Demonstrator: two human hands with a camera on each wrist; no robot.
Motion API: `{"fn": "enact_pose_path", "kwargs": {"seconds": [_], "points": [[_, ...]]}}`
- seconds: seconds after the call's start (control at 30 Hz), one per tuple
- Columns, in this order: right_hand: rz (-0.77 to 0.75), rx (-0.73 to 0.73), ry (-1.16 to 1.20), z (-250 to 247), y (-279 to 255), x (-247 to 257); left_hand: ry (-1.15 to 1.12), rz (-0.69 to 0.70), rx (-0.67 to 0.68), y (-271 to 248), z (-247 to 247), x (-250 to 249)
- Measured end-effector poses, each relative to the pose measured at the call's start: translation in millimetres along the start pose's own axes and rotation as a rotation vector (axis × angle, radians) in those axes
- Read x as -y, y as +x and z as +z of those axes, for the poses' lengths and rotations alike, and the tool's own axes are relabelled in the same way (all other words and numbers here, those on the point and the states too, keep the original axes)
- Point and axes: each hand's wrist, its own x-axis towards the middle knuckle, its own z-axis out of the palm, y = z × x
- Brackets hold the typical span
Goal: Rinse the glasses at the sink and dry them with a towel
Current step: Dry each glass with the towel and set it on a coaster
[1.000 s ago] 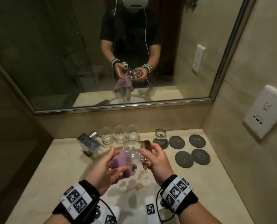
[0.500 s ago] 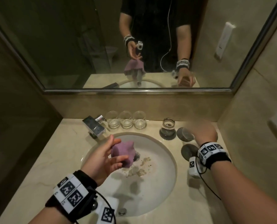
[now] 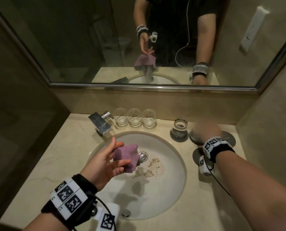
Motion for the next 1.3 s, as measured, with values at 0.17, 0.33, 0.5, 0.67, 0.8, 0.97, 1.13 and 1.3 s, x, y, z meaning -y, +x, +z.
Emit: {"fn": "enact_pose_path", "kwargs": {"seconds": [0.17, 0.33, 0.5, 0.67, 0.8, 0.97, 1.13, 1.3], "points": [[-0.015, 0.012, -0.066, 7.0, 4.1, 1.9, -0.017, -0.002, -0.018, 3.6, -1.7, 3.2], [0.023, 0.09, -0.18, 0.2, 0.0, 9.5, -0.027, -0.026, -0.015, 8.0, -4.0, 8.0], [-0.078, -0.19, 0.064, -17.2, -28.1, 55.6, -0.037, -0.035, -0.027, 11.4, -10.8, 5.2], [-0.294, 0.186, 0.102, 19.6, -72.2, 119.7, -0.037, -0.049, -0.028, 15.6, -21.3, 0.1], [-0.298, 0.412, -0.083, 70.1, -74.8, 142.9, -0.051, -0.048, -0.015, 14.8, -40.5, -1.9], [-0.282, 0.383, -0.177, 113.1, -57.1, 159.4, -0.115, -0.062, -0.03, 11.8, -81.5, 0.1], [-0.232, 0.302, -0.251, 138.9, -37.2, 159.5, -0.186, -0.059, -0.071, 5.1, -113.9, 6.9], [-0.227, 0.179, -0.15, 145.7, -38.7, 158.8, -0.227, -0.051, -0.087, 0.8, -131.2, 10.6]]}}
